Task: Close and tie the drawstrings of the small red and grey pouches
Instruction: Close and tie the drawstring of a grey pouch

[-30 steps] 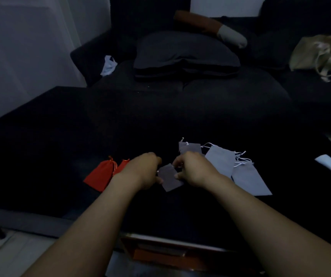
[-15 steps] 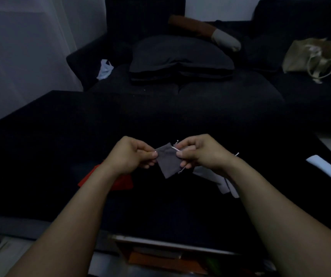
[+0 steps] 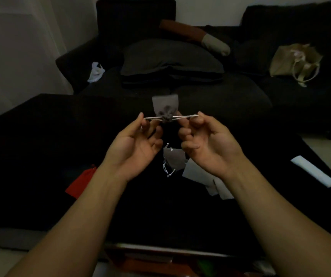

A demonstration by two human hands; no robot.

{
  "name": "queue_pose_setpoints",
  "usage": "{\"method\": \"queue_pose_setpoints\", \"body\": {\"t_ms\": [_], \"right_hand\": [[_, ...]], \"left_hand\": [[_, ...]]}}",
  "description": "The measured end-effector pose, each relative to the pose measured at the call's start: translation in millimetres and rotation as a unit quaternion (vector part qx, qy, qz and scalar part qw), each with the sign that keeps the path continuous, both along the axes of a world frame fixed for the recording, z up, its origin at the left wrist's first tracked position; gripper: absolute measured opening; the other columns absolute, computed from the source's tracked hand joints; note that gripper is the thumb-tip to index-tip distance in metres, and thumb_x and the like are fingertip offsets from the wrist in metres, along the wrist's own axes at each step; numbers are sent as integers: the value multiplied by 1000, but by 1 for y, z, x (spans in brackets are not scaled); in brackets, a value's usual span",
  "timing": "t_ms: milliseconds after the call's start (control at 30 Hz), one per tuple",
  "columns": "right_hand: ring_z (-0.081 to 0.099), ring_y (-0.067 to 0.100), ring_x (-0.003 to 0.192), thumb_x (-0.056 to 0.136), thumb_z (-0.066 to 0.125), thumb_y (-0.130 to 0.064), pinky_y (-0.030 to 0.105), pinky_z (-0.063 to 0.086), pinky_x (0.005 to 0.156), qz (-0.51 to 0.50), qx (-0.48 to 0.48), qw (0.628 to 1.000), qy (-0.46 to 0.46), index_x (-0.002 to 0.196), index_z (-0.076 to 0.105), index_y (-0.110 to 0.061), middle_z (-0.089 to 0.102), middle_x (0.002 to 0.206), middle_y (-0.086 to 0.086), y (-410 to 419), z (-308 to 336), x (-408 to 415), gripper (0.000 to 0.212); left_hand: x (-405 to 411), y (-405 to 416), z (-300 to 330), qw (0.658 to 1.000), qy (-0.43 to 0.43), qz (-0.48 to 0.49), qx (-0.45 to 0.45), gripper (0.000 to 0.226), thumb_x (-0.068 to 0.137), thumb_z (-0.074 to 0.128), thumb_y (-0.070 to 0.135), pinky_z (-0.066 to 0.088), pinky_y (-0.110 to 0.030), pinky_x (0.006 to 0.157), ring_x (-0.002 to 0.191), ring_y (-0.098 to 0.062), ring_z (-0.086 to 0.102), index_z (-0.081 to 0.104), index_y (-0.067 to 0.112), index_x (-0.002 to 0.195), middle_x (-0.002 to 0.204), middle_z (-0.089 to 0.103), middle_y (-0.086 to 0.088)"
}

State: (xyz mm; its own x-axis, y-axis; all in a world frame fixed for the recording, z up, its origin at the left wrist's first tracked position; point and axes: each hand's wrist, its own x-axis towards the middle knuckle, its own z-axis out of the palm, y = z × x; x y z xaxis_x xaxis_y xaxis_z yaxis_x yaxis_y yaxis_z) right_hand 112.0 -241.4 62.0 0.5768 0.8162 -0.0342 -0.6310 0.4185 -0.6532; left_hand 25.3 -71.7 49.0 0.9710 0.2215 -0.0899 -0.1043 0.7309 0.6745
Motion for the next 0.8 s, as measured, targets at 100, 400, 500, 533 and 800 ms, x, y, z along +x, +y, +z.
{"method": "queue_pose_setpoints", "body": {"t_ms": [100,400,500,533,800], "right_hand": [[54,6,64,93,51,-29,13,33,45,-33,39,999,12,69,48,-18,69,121,4,-9,2,2,26],[44,4,49,103,43,-37,11,31,40,-141,-25,989,37,70,47,-18,58,68,-1,-38,1,19,38],[33,6,46,104,40,-36,14,28,40,-146,-51,988,27,70,46,-17,41,59,-3,-38,-7,31,40],[30,6,45,104,40,-36,15,26,40,-148,-65,987,17,70,45,-17,39,59,-3,-39,-8,36,40],[23,5,39,104,43,-33,16,22,35,-215,-133,968,17,69,43,-16,32,54,-4,-36,-19,52,39]], "left_hand": [[13,-16,4,999,2,35,16,28,90,57,36,40,-22,61,72,-7,54,58,24,65,82,69,6],[42,-55,-3,999,8,-7,-32,31,94,56,40,51,-35,97,111,-13,66,67,17,78,117,69,2],[54,-64,-7,999,28,20,10,40,96,52,41,50,-27,81,71,-7,62,62,19,64,78,71,5],[58,-64,-9,999,30,25,27,37,97,51,41,45,-22,71,61,-5,54,57,20,67,70,65,7],[84,-70,-22,998,51,26,23,38,99,49,35,28,-16,42,43,-3,30,50,20,64,55,43,7]]}}
